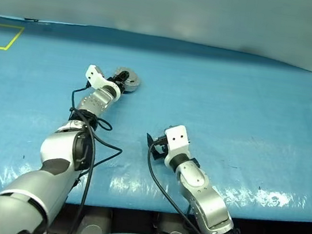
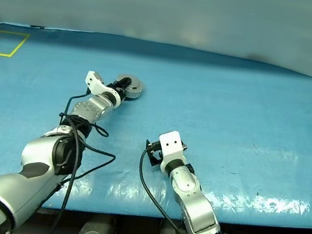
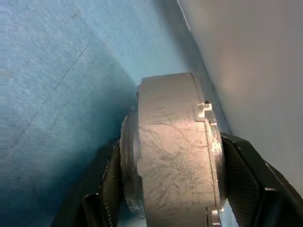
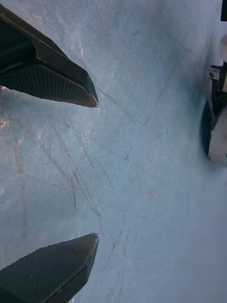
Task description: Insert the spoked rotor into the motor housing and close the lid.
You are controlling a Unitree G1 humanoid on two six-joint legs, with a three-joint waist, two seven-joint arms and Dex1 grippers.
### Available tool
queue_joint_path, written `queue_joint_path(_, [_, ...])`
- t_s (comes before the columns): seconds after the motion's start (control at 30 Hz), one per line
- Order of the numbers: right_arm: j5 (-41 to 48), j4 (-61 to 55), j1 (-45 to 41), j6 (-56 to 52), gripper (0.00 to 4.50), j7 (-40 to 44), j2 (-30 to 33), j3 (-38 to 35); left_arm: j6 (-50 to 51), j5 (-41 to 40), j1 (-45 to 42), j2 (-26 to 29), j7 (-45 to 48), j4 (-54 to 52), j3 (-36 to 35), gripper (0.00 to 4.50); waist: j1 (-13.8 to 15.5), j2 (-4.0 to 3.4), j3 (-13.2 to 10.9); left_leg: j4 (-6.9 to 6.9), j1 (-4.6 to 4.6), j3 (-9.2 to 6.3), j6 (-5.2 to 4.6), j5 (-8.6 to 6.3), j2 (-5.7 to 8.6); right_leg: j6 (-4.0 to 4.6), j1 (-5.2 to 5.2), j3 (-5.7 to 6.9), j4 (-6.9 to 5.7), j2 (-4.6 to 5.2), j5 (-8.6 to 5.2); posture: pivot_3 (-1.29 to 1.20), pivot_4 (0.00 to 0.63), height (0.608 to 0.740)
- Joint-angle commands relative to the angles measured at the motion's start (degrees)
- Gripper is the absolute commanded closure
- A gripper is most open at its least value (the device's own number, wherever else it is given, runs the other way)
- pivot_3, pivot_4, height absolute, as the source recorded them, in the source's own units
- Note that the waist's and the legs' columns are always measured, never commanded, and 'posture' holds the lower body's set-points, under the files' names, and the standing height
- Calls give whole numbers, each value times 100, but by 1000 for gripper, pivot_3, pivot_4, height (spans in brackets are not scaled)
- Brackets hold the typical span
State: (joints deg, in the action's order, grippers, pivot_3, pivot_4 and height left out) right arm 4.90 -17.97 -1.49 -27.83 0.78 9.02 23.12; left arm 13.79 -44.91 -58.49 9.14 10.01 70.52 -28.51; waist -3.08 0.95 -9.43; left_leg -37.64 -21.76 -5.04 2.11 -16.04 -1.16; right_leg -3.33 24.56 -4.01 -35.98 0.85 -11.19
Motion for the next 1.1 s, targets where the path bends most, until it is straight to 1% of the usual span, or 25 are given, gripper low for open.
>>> queue_joint_path(0.03, [-52,-263,47,34,0,60,-158,-97,152,285,-16,98,-61,4,-40,49,-19,-2,2,-3,8,-1,0,0,0,-1,-8,0,-2,0,0,0,150,740])
queue_joint_path(0.17, [-67,-252,79,11,0,142,-298,-127,690,376,246,321,-289,-170,-138,16,-82,-2,3,-9,18,-1,2,3,0,-18,-15,-5,-8,-2,0,0,150,740])
queue_joint_path(0.23, [-39,-249,104,1,0,171,-376,-158,1078,387,461,428,-333,-416,-132,16,-118,-3,8,-12,24,0,3,3,0,-18,-15,-8,-16,-4,0,0,150,740])
queue_joint_path(0.3, [-77,-221,114,-3,0,205,-411,-158,1601,314,839,527,-443,-908,-174,16,-158,-4,14,-12,32,3,3,3,-1,-17,-16,-13,-27,-4,-1,0,150,740])
queue_joint_path(0.37, [-71,-198,121,-98,0,237,-453,-165,2365,280,1351,607,-746,-1657,-142,16,-196,-2,17,-10,55,11,3,3,-1,-12,-22,-22,-48,-4,-8,0,150,740])
queue_joint_path(0.43, [-19,-185,135,-205,0,272,-514,-201,3172,204,1925,627,-990,-2646,-63,16,-245,-3,20,-5,89,19,2,2,-2,-12,-36,-28,-76,-3,-26,0,150,740])
queue_joint_path(0.5, [64,-170,146,-281,0,331,-586,-267,3848,111,2469,621,-1157,-3647,10,16,-251,-4,25,15,150,22,2,1,-10,-4,-84,-31,-84,-8,-42,0,150,740])
queue_joint_path(0.57, [119,-157,117,-335,0,413,-619,-335,4284,59,3070,666,-1153,-4751,166,16,-256,-8,37,34,196,25,4,0,-17,3,-120,-36,-84,-17,-50,0,150,740])
queue_joint_path(0.63, [239,-156,85,-367,0,494,-679,-458,4110,270,3743,867,-674,-5968,672,16,-278,-11,43,37,206,27,6,0,-22,6,-123,-42,-88,-26,-52,0,150,740])
queue_joint_path(0.7, [284,-151,63,-312,0,583,-690,-542,3602,629,4327,1079,-288,-6911,1169,16,-274,-14,45,44,208,33,13,1,-29,10,-119,-52,-92,-35,-54,0,150,740])
queue_joint_path(0.77, [276,-164,112,-13,0,713,-650,-597,2647,1208,4933,1171,-19,-7718,1584,16,-246,-15,45,49,203,34,22,5,-30,33,-109,-53,-92,-37,-67,0,150,740])
queue_joint_path(0.83, [126,-200,220,422,0,754,-551,-605,1838,1705,5434,1148,126,-8249,1869,16,-187,-12,43,50,185,36,29,5,-30,37,-91,-55,-88,-35,-69,0,150,740])
queue_joint_path(0.93, [203,-356,445,520,0,838,-455,-723,678,2424,5999,995,136,-8599,2169,16,-66,-6,40,49,159,37,34,2,-31,37,-72,-52,-80,-33,-69,0,150,740])
queue_joint_path(1.0, [124,-418,564,690,0,865,-361,-762,146,2696,6226,887,200,-8674,2278,16,11,-4,39,45,136,35,34,2,-29,36,-58,-47,-71,-27,-69,0,150,740])
queue_joint_path(1.1, [170,-484,782,828,0,867,-284,-976,-491,3094,6611,851,427,-8798,2573,16,25,-4,40,35,100,43,33,2,-28,34,-22,-52,-71,-26,-67,0,150,740])
